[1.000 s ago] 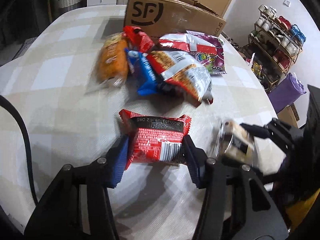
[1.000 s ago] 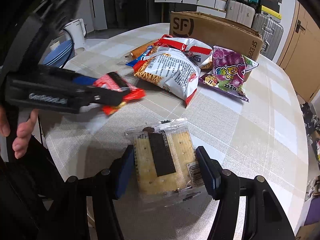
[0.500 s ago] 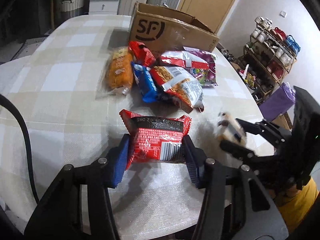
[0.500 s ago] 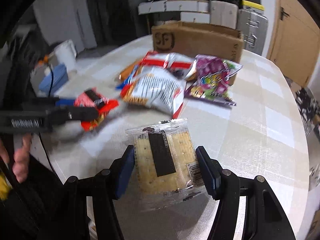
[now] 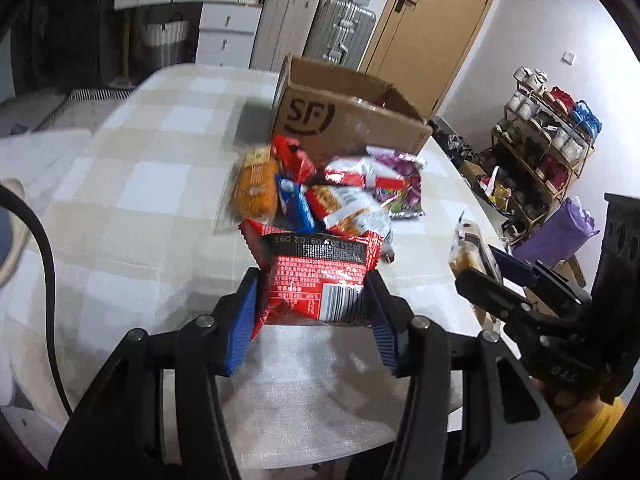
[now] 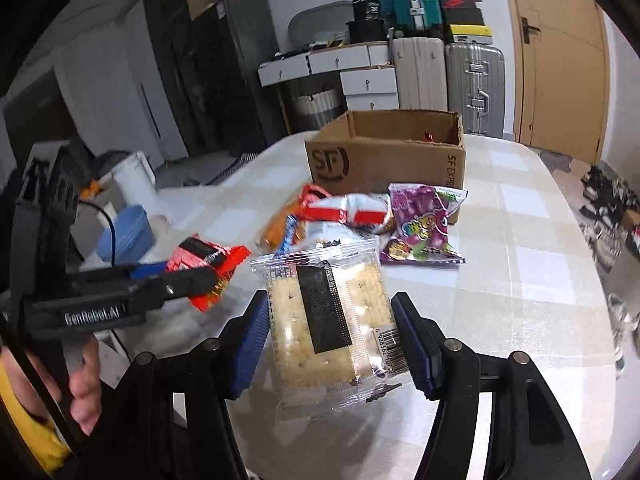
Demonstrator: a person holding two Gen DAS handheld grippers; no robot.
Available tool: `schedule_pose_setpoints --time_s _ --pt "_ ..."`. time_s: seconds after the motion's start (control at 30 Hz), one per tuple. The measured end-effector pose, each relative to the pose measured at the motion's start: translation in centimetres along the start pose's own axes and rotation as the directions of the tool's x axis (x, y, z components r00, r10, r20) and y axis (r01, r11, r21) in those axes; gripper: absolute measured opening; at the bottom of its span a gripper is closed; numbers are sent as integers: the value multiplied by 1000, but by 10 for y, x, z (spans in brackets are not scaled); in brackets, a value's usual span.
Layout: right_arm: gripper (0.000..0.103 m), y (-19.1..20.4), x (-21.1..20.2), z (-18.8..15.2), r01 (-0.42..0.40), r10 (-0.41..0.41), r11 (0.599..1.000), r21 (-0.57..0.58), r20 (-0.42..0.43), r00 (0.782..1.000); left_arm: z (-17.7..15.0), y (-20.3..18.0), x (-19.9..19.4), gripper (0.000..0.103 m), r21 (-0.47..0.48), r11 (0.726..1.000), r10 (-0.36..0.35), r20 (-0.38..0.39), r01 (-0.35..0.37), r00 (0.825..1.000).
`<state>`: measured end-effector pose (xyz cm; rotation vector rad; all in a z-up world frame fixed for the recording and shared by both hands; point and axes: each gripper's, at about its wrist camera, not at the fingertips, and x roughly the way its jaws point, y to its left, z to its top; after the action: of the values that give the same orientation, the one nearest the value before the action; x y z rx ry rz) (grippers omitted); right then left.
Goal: Organize snacks
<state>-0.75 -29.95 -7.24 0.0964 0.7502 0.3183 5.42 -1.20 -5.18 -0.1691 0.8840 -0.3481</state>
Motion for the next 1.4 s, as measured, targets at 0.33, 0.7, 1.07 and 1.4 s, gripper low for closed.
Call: schedule_pose_setpoints --time_s 0.33,0.7,1.07,1.4 --pt "62 1 -24 25 -18 13 996 85 58 998 17 -9 -43 49 11 999 49 66 -50 997" --pt "62 17 -64 86 -20 16 1000 23 151 988 59 -24 -81 49 31 997 59 141 -64 988" --pt "62 9 -61 154 4 -7 1000 19 191 982 125 -43 -87 49 78 995 50 168 -64 984" --pt "62 -26 -13 214 43 -55 996 76 157 986 205 -52 -30 49 109 988 92 129 -106 987"
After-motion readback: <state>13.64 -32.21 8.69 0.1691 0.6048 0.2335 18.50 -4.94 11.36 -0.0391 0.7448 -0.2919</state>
